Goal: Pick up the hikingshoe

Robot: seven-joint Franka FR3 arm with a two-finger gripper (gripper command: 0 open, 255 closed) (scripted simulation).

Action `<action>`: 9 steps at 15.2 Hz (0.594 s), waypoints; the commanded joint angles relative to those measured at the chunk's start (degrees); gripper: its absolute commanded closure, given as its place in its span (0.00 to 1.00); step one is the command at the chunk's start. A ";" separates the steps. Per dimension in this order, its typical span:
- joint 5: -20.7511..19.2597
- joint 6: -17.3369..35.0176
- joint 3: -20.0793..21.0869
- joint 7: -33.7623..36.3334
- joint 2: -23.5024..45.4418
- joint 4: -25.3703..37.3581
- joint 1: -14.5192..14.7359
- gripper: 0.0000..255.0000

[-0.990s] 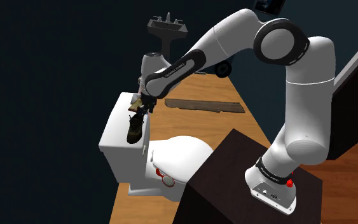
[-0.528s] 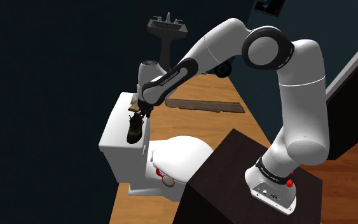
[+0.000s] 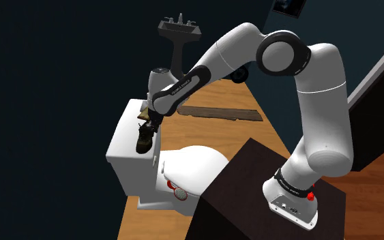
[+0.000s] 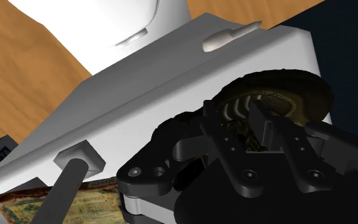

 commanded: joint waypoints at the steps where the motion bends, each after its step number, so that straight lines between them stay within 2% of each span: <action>1: 0.00 0.01 0.00 0.00 0.04 0.00 0.00 1.00; 9: 0.28 -2.06 0.27 -0.05 -2.33 -0.29 -0.18 1.00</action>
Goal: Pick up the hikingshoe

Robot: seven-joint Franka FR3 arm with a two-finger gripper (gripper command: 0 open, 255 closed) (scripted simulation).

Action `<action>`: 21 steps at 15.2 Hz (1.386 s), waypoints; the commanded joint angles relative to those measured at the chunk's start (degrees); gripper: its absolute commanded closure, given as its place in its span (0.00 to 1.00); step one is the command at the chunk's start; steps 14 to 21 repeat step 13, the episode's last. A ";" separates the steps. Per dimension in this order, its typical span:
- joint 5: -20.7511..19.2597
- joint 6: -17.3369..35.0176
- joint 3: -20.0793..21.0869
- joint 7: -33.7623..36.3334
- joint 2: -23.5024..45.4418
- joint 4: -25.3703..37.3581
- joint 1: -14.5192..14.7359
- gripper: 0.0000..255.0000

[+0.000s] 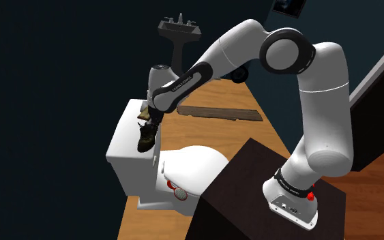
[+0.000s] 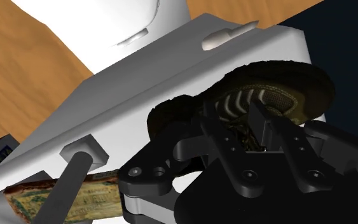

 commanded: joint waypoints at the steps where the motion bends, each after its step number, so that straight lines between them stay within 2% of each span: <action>1: 0.14 -1.16 0.14 0.04 -1.21 -0.01 -0.03 1.00; 11: 0.87 -6.78 0.70 -0.19 -6.50 0.35 -0.47 1.00; 21: 0.89 -6.86 0.70 -0.19 -6.57 0.36 -0.48 1.00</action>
